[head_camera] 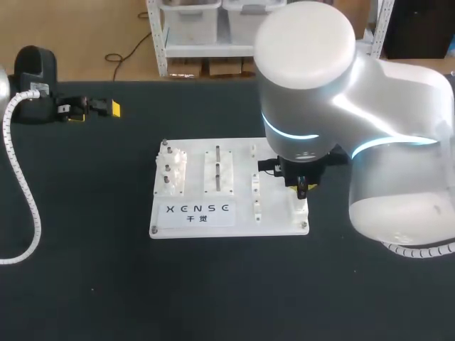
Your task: Insert the USB connector, Ethernet cable, and multi-pin plug into their matching sockets one by one.
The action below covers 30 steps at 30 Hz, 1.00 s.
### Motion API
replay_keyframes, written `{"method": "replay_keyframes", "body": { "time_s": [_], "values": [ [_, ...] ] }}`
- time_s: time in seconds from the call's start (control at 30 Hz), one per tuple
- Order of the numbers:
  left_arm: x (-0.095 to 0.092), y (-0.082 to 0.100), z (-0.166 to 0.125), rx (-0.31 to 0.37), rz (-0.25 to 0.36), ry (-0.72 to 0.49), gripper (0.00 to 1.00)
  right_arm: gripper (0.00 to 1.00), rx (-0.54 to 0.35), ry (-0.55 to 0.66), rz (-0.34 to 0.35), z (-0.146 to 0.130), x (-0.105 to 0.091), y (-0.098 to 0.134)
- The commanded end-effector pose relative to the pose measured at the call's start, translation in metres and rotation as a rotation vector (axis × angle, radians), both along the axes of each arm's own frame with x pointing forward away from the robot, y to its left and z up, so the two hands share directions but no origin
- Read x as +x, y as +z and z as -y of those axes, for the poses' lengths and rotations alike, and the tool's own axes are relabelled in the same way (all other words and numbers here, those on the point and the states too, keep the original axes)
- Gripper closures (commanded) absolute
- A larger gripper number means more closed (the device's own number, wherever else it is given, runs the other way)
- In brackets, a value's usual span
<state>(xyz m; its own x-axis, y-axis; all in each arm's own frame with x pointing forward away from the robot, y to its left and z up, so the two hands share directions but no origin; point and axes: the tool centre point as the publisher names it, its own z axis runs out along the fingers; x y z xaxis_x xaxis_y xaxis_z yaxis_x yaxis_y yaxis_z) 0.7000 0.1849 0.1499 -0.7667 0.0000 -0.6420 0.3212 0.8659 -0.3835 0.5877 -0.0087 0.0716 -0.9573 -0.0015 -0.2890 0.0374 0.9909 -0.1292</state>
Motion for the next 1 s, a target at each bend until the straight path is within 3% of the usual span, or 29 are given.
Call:
{"method": "replay_keyframes", "body": {
  "time_s": [0.03, 0.47, 1.0],
  "values": [
    [0.000, 0.000, 0.000, 0.000, 0.000, 0.000, 0.00, 1.00, 0.000, -0.002, 0.004, 0.000, 0.000, -0.003],
    [0.000, 0.000, 0.000, 0.000, 0.000, 0.000, 0.00, 1.00, 0.001, 0.003, 0.009, -0.001, 0.002, -0.003],
    [0.000, 0.000, 0.000, 0.000, 0.000, 0.000, 0.00, 1.00, 0.013, -0.020, -0.044, -0.002, 0.003, -0.028]
  ]
}}
